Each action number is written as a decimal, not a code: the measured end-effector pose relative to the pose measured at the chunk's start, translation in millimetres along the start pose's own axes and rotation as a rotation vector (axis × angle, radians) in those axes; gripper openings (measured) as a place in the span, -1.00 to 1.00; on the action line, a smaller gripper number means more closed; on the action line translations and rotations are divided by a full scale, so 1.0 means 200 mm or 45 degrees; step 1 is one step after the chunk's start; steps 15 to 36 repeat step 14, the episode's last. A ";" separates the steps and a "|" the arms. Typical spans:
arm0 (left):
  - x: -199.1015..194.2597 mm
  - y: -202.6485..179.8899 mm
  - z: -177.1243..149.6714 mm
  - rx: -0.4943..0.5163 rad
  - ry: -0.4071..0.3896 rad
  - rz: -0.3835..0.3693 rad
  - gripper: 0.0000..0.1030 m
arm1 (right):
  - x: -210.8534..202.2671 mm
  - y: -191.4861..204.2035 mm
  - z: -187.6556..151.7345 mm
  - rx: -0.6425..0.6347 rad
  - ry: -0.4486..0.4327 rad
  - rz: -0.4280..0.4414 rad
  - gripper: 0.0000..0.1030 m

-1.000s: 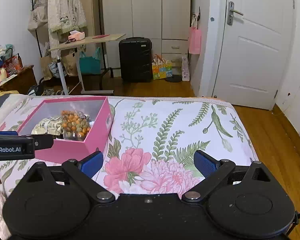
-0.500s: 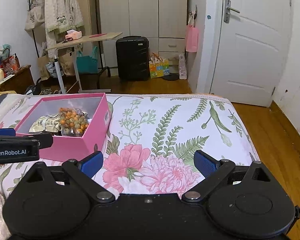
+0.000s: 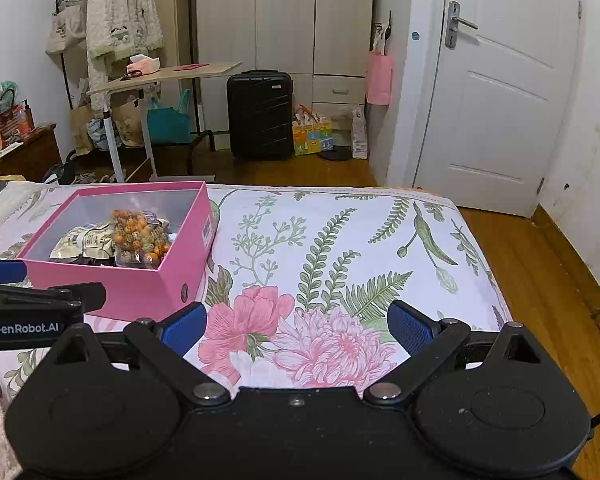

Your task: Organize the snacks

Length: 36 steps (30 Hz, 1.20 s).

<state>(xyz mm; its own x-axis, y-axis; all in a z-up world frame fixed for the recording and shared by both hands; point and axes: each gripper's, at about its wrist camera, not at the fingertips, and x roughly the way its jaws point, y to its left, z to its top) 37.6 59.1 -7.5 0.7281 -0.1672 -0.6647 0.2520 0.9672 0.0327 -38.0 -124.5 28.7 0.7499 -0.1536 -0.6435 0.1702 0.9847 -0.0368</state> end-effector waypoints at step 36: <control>0.00 0.01 0.00 -0.014 0.025 -0.027 0.86 | 0.04 -0.01 -0.02 0.014 0.027 -0.032 0.92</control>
